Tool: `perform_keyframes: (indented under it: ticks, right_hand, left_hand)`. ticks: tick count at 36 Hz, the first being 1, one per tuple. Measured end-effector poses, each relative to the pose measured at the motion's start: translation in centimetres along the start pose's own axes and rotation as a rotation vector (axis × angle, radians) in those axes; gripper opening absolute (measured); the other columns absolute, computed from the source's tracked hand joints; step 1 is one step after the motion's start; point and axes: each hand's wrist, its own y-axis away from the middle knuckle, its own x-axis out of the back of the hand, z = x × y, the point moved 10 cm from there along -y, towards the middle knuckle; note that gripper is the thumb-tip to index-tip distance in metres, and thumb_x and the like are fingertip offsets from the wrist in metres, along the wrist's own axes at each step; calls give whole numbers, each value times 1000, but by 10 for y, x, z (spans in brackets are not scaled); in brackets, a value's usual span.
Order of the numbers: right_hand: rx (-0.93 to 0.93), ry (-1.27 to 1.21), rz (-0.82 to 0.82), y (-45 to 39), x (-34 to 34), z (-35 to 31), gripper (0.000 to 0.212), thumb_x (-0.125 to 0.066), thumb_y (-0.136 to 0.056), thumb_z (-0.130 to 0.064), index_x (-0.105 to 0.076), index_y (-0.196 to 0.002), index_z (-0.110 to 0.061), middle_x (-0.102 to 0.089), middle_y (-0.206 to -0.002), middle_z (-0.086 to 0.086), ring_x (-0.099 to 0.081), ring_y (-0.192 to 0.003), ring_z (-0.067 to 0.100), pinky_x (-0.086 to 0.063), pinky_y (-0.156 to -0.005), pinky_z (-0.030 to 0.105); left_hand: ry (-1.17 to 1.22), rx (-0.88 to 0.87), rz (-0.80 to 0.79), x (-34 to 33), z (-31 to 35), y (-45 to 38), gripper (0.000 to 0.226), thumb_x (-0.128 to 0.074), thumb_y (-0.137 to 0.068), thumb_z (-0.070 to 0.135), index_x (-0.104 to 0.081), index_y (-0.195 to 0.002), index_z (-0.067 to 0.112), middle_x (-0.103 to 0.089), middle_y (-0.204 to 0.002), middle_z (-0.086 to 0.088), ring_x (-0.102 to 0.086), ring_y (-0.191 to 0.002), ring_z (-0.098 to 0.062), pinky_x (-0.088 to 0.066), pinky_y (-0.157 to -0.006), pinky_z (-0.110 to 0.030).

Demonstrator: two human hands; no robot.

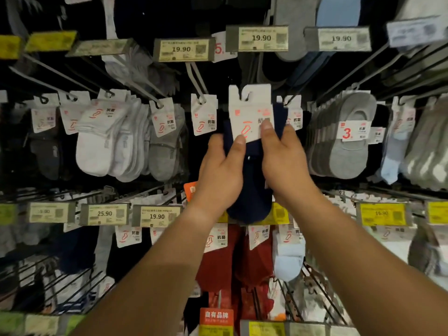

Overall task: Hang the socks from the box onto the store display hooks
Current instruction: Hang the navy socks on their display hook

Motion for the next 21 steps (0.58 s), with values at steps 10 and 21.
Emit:
perform_keyframes:
  ticks: [10, 21]
  right_hand:
    - [37, -24, 26, -48, 3, -32, 27, -47, -101, -42, -54, -112, -18, -66, -113, -3, -64, -103, 15, -53, -94, 43]
    - [-52, 22, -7, -86, -3, -21, 36, -48, -101, -41, -53, -121, -11, -63, -113, 4, -62, -101, 20, -53, -88, 37]
  left_hand:
    - [48, -26, 13, -16, 30, -47, 43, -53, -88, 52, -60, -119, 22, -70, -118, 4, -66, -111, -18, -51, -101, -49]
    - [92, 80, -18, -29, 9, -85, 37, -55, -98, 41, -61, -123, 15, -70, -117, -4, -67, -108, -21, -53, -100, -47]
